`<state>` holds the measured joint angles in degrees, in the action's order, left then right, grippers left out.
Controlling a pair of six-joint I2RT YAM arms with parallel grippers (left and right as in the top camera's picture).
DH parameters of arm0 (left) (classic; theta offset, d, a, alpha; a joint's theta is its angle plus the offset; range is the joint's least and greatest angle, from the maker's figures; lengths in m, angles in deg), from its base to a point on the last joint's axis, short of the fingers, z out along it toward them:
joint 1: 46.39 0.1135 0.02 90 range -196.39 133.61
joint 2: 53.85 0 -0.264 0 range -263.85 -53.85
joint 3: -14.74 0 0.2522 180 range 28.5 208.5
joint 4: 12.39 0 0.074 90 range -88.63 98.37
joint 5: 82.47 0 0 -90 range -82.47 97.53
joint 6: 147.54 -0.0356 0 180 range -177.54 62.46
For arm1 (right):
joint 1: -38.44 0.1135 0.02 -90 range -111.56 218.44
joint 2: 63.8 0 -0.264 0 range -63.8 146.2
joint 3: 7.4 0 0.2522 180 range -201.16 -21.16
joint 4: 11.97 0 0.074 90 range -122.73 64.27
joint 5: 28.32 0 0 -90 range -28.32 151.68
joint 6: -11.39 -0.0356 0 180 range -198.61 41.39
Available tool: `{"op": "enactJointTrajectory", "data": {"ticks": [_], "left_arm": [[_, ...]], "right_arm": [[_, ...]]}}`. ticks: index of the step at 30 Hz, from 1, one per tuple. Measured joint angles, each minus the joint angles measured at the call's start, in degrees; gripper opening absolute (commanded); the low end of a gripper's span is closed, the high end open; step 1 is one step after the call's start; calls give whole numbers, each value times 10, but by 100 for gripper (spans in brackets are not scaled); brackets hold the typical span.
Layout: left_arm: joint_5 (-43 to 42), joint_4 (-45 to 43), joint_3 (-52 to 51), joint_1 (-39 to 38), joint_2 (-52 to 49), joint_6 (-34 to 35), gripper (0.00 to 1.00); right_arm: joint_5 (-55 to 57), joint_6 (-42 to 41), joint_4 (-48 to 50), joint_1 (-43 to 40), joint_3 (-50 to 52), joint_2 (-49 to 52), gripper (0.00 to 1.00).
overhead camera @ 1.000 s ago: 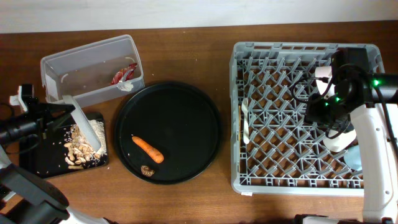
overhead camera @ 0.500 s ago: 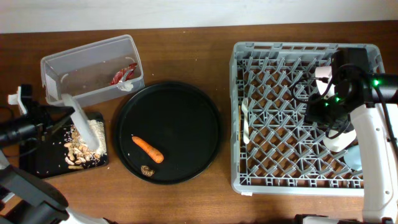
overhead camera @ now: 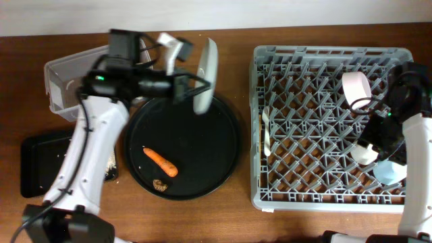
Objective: Sort waste into correct bins and load items into the dishwasher rack
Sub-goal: 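Carry the white plate with the left gripper and set it in the rack, then grasp the carrot on the black tray with the left gripper, drop on board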
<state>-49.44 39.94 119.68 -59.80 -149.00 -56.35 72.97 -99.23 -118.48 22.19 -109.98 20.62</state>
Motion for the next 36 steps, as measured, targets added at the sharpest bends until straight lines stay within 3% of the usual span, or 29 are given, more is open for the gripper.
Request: {"op": "enactJointTrajectory", "data": {"ticks": [4, 7, 11, 15, 16, 17, 18, 21, 26, 28, 30, 32, 33, 34, 36], "left_arm": [[97, -280, 2, -151, -45, 192, 0], [132, -518, 3, -215, -161, 331, 0], [134, -582, 3, -225, -265, 459, 0], [131, -498, 5, -210, -276, 477, 0], [122, -453, 13, -201, -272, 477, 21], [110, -414, 19, -191, -269, 469, 28], [99, -365, 24, -172, -263, 464, 29], [50, -342, 17, -107, -264, 462, 99], [27, -272, 14, -97, -267, 433, 99], [83, -135, 7, -82, -243, 359, 99], [212, 79, 3, -44, -159, 287, 99], [364, 250, 9, 35, -42, 249, 99], [380, 294, 16, 50, -28, 245, 99], [407, 395, 14, 82, -14, 239, 99], [434, 430, -2, 113, -12, 236, 99]], "right_arm": [[-22, 4, 2, -1, 1, -3, 58], [-24, 7, 10, -1, 4, -3, 58], [-24, 12, 35, -1, 55, -5, 58], [-24, 13, 41, -1, 56, -5, 58], [-24, 13, 41, -1, 56, -5, 58], [-24, 14, 41, -1, 56, -5, 58], [-24, 14, 41, -1, 56, -5, 58], [-24, 14, 43, -1, 56, -5, 58], [-24, 14, 44, -1, 56, -5, 58], [-24, 16, 45, -1, 58, -5, 58], [-24, 16, 47, -1, 58, -6, 58], [-26, 16, 48, -1, 59, -6, 58], [-26, 16, 48, -1, 59, -6, 58], [-26, 16, 50, -1, 59, -6, 58], [-26, 16, 50, -1, 59, -6, 58]]}}
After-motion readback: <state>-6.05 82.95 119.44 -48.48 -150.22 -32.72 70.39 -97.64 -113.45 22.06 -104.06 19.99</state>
